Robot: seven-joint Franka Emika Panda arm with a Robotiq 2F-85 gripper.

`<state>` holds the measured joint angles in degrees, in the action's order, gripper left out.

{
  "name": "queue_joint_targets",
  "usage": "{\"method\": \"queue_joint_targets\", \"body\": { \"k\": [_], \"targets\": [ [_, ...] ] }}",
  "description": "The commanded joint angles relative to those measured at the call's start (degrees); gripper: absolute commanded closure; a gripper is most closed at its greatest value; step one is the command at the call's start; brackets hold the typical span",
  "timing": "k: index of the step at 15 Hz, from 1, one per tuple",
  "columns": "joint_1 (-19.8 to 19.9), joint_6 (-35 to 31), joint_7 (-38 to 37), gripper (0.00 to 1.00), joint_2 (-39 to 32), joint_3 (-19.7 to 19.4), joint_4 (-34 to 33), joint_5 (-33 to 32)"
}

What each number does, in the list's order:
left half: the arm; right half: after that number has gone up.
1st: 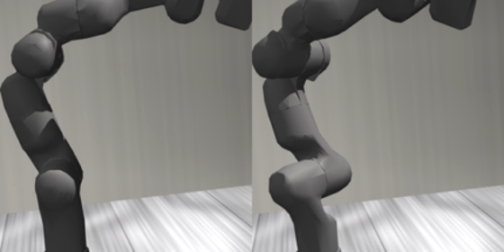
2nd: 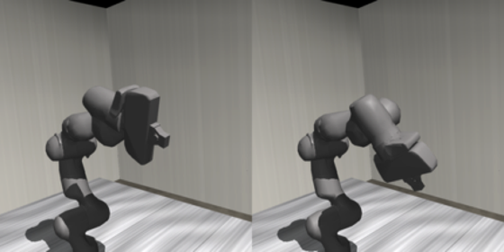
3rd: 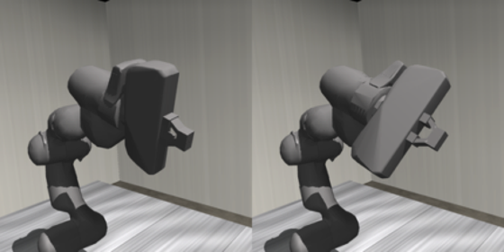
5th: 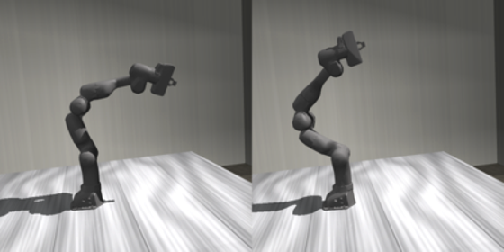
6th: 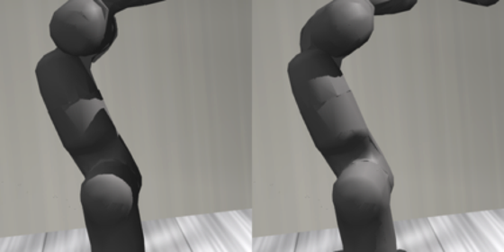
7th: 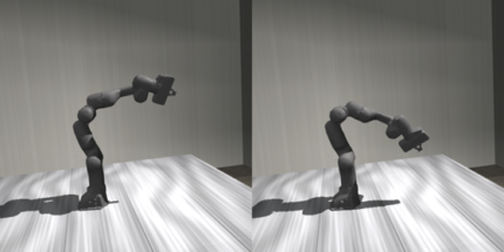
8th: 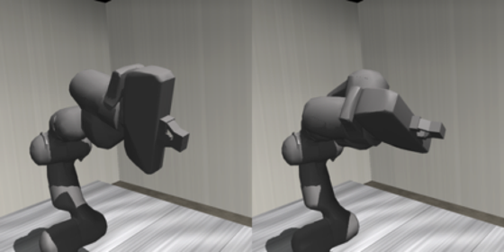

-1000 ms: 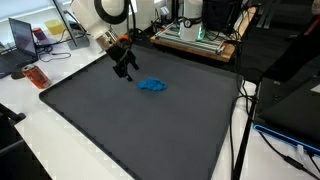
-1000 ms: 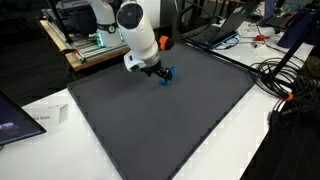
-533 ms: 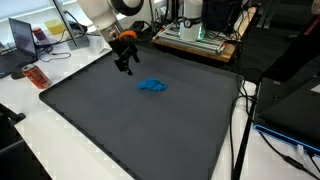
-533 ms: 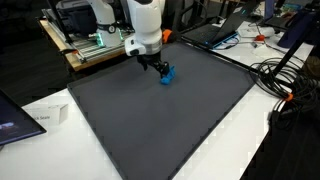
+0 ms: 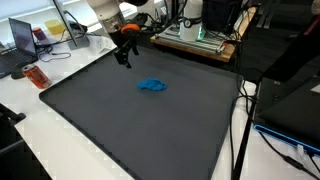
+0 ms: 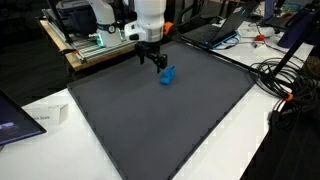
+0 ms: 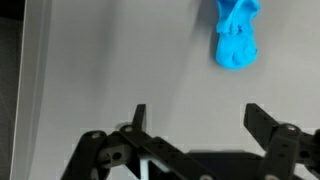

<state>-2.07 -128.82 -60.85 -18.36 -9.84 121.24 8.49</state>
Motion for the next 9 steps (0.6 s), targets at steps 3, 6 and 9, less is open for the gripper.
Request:
{"method": "queue_joint_targets", "body": {
  "k": [3, 6, 9],
  "targets": [
    [-0.1, 0.7, -2.7, 0.0, 3.2, 2.8, 1.3, 0.7],
    [-0.7, 2.2, -4.7, 0.0, 3.1, 4.4, 0.5, 0.7],
    [-1.5, 2.9, -6.6, 0.0, 3.4, 5.6, 0.3, 0.1]
  ]
}}
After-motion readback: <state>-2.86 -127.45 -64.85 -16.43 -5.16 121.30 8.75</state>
